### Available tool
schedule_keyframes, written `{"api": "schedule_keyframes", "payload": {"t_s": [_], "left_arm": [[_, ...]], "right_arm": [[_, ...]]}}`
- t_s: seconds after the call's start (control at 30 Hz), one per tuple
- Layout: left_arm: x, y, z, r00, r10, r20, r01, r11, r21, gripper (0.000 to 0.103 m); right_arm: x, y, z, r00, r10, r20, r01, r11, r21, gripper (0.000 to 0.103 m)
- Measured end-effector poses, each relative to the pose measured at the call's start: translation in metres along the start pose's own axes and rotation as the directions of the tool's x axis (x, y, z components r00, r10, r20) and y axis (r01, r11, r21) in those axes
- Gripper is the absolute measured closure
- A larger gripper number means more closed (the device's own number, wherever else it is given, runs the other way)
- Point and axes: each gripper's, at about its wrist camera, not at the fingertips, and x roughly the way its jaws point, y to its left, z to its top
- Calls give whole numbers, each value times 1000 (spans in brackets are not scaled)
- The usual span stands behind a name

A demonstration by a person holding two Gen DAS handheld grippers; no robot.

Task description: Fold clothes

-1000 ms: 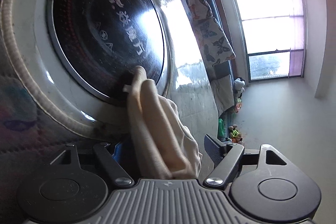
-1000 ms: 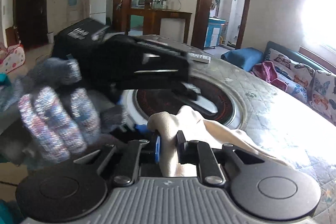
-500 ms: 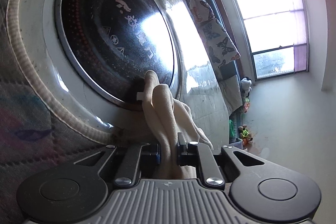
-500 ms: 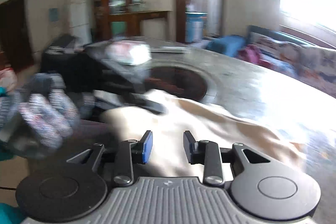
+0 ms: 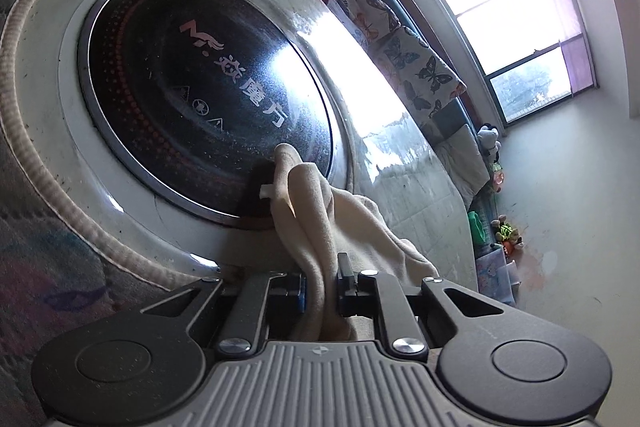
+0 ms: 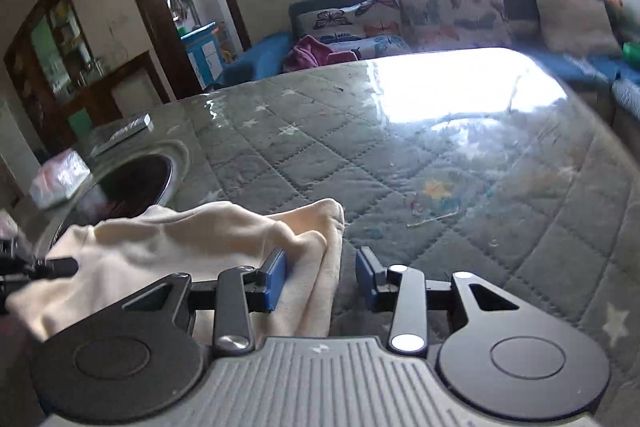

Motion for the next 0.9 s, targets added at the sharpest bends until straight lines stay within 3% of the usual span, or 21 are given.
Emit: {"api": "schedule_keyframes", "payload": {"t_s": [0.1,0.13,0.23,0.53,0.9], "left_arm": [[0,-3,0,1000,13,5,-13,1000,25,88],[0,-6,0,1000,17,9,-17,999,39,88],[0,-17,1,999,25,21,-27,996,84,89],[14,-80,-3,999,-45,-1,44,967,252,90],[89,-173,-41,980,-125,-154,176,907,383,90]], "right_arm": [[0,-5,-1,999,40,-4,-40,999,4,66],[1,-6,-1,998,56,-10,-56,998,1,80],[1,-1,-1,999,46,-5,-46,999,-7,92],[-46,-4,9,992,-14,127,18,999,-32,93],[-99,-73,31,949,-255,185,261,965,-7,93]]}}
